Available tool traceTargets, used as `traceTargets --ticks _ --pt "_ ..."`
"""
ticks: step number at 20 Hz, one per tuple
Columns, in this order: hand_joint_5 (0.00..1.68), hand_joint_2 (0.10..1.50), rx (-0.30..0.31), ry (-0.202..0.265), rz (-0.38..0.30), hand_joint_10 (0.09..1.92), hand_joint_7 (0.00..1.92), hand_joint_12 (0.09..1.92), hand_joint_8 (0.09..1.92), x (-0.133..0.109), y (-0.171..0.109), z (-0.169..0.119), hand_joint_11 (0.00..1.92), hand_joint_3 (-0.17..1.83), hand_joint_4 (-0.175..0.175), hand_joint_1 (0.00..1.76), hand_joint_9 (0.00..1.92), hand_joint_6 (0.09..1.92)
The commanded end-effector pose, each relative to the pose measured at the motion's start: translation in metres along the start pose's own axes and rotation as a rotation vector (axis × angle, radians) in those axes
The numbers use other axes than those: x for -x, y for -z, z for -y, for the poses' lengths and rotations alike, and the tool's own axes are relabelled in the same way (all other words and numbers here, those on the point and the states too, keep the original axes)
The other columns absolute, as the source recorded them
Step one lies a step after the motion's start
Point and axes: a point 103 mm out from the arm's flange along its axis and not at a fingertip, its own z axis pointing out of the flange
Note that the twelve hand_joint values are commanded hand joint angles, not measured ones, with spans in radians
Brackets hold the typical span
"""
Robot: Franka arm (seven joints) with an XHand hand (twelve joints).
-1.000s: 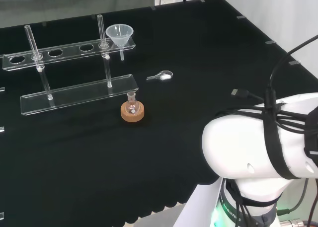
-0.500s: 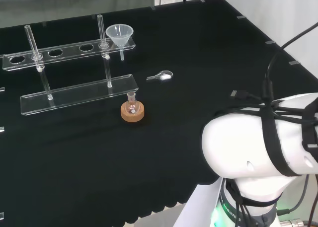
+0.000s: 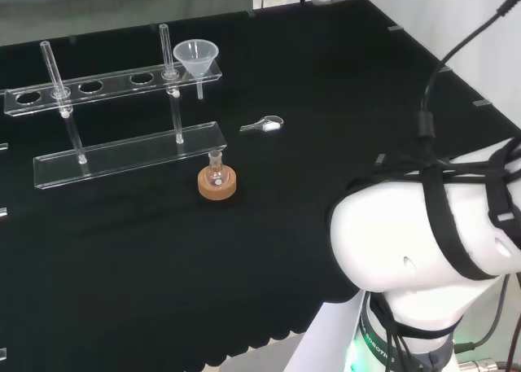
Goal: Pick up the funnel from the transparent funnel stand.
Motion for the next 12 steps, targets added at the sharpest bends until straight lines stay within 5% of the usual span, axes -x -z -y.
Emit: traceTargets --ticks 1,12 --pt "0.23 1.14 -0.005 0.017 0.031 0.63 0.04 1.37 0.53 -0.012 -0.006 -0.028 0.04 0.39 0.018 0.0 0.19 0.09" --pt "0.21 1.03 -0.044 0.157 0.088 0.67 0.06 1.41 0.55 -0.035 -0.021 -0.096 0.02 0.32 0.017 0.19 0.2 0.09"
